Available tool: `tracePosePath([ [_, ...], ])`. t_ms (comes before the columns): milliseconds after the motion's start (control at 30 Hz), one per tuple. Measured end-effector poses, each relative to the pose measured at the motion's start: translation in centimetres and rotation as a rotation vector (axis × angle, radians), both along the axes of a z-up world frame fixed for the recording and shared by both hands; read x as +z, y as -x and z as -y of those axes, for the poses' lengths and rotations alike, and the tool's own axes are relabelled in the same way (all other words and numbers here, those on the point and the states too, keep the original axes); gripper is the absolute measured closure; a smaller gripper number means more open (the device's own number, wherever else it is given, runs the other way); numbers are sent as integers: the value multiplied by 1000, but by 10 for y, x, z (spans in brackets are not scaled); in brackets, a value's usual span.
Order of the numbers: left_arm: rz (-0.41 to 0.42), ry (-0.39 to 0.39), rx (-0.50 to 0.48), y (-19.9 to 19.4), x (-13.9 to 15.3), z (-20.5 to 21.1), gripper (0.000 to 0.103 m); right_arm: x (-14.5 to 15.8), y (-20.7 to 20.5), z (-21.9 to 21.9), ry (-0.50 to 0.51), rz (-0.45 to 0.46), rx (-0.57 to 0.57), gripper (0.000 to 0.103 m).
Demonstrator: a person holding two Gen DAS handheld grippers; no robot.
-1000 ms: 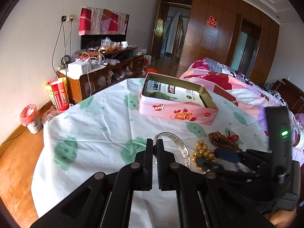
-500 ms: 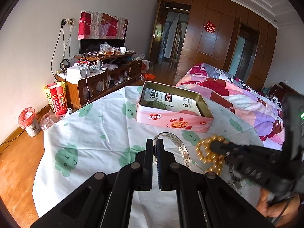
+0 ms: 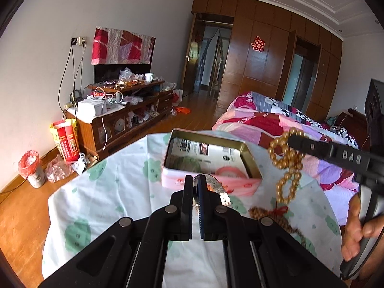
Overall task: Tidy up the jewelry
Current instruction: 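Lower the silver bangle and gold beads into the tin and open both tools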
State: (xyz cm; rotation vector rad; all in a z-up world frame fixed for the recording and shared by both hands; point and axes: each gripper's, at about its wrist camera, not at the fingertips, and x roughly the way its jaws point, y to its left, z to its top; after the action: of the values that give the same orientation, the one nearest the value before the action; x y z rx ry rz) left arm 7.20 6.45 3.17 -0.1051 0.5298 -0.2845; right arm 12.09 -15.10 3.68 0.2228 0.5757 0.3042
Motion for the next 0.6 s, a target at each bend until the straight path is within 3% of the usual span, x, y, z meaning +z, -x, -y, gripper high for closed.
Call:
tracePosePath([
  [300, 28, 17, -21, -49, 6, 18, 101, 15, -55, 10, -26, 32, -25, 90],
  [600, 32, -2, -41, -113, -8, 42, 101, -27, -113, 18, -14, -78, -54, 90],
])
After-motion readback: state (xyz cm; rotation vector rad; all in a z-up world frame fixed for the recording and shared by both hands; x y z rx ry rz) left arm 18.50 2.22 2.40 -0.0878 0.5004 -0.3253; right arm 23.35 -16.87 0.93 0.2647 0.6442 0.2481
